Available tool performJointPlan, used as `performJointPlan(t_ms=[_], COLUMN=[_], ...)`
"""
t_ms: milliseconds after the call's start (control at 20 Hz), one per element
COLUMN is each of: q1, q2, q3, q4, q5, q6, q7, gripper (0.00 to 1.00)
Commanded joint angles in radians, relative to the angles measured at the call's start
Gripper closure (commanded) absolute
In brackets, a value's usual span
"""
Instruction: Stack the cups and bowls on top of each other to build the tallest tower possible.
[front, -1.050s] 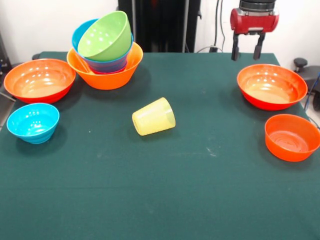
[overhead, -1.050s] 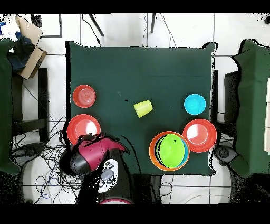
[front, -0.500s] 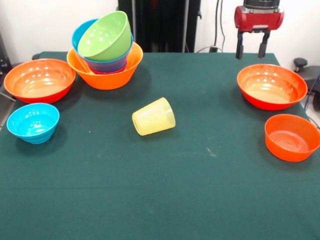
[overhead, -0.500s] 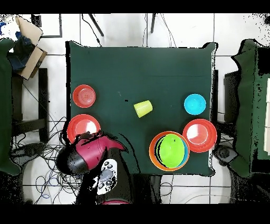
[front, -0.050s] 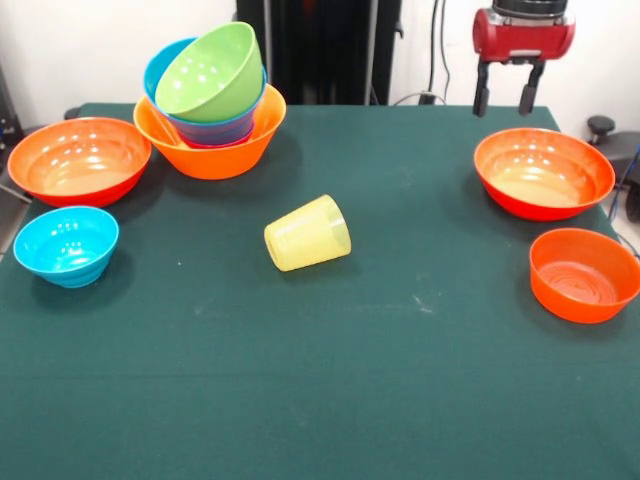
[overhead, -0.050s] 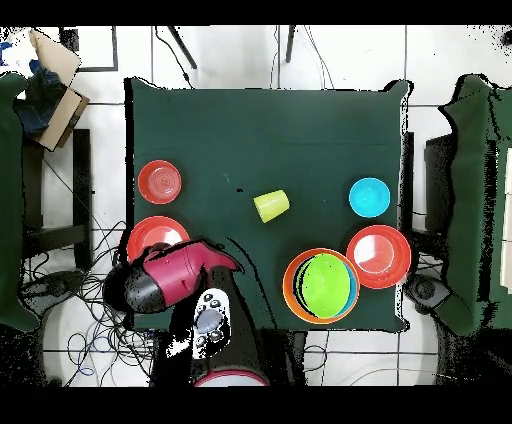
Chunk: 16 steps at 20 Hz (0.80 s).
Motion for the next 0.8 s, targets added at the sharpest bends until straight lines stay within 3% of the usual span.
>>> performJointPlan(t_ms=[50,450,800], q1=[-0.022,0.018,0.042], q2=[0.042,0.054,0.106], q3=[0.084,0.005,-0.006], q4=[-0.051,-0.014,-0.092], q5=[-0.043,-0.098,-0.125], q6=[0.028,-0.035,-0.023], q7=[-0.033,0.008,0.001], gripper=[0.0,0.0,0.0])
